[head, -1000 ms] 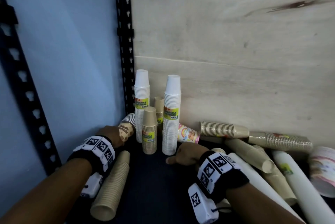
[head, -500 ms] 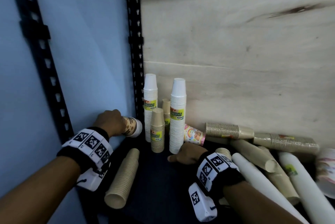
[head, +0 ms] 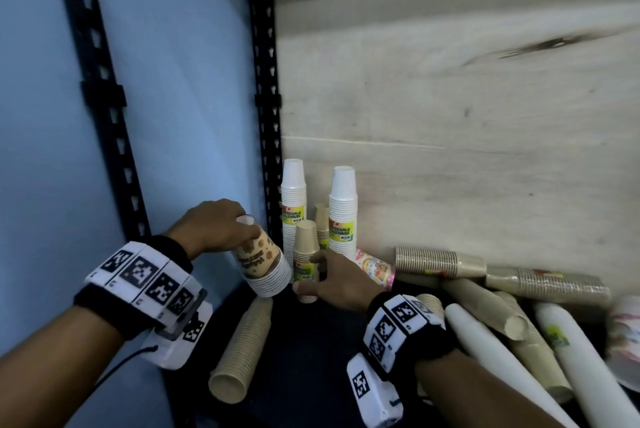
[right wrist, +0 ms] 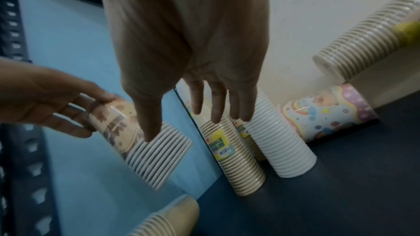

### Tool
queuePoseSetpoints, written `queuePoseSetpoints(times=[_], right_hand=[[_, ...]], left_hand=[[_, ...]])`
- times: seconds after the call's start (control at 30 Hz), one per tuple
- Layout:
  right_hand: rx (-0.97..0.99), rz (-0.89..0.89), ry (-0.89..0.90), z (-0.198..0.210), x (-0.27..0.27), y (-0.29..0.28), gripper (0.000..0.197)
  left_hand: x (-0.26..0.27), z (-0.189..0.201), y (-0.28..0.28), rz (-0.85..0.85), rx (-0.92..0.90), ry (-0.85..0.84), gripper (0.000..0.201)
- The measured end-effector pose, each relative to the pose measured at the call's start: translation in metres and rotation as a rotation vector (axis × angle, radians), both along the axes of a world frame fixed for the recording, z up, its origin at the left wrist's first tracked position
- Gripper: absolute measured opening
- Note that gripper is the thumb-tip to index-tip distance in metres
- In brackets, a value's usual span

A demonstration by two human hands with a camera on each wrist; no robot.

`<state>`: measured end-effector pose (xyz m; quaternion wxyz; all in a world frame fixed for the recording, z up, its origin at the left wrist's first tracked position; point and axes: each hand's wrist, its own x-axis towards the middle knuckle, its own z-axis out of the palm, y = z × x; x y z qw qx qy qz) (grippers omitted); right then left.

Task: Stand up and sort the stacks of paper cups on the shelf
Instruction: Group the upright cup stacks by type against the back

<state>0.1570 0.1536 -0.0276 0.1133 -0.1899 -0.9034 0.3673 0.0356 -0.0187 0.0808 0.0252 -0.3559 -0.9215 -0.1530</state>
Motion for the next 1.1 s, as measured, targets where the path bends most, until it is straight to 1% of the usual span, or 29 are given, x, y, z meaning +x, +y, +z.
queuePoseSetpoints(times=[0.07, 0.13, 0.2, 0.27, 0.37, 0.47, 0.53, 0.63, 0.77, 0.9, 1.1], right_hand=[[0.046, 0.028, 0.068, 0.002, -0.002, -0.006, 0.081], [0.069, 0.058, 0.147, 0.004, -0.003, -0.012, 0.086], [0.067, 0.08, 0.223, 0.003, -0.006, -0.017, 0.086], [0.089, 0.08, 0.257, 0.0, -0.01, -0.019, 0.078], [0.164, 0.047, 0.193, -0.002, -0.006, -0.015, 0.071], [0.194, 0.006, 0.103, -0.008, 0.0, -0.003, 0.073], [0.169, -0.024, 0.063, -0.015, 0.002, 0.01, 0.073], [0.125, -0.059, 0.011, -0.025, 0.004, 0.028, 0.069], [0.075, -0.067, -0.039, -0.039, 0.003, 0.042, 0.079], [0.062, -0.041, -0.062, -0.045, 0.0, 0.047, 0.084], [0.04, -0.009, -0.069, -0.051, -0.004, 0.047, 0.082]], left_hand=[[0.007, 0.003, 0.001, -0.025, 0.048, -0.064, 0.032], [0.013, 0.005, 0.004, -0.045, 0.105, -0.154, 0.03], [0.017, 0.003, 0.01, -0.078, 0.138, -0.226, 0.029], [0.02, -0.002, 0.015, -0.107, 0.149, -0.273, 0.028], [0.021, -0.011, 0.02, -0.144, 0.16, -0.317, 0.031], [0.015, -0.022, 0.019, -0.133, 0.157, -0.343, 0.049], [0.007, -0.034, 0.017, -0.077, 0.068, -0.284, 0.059], [-0.012, -0.059, 0.013, -0.01, -0.119, -0.216, 0.059], [-0.033, -0.092, 0.013, 0.049, -0.277, -0.25, 0.062], [-0.035, -0.109, 0.017, 0.052, -0.335, -0.323, 0.063], [-0.038, -0.114, 0.022, 0.038, -0.355, -0.416, 0.067]])
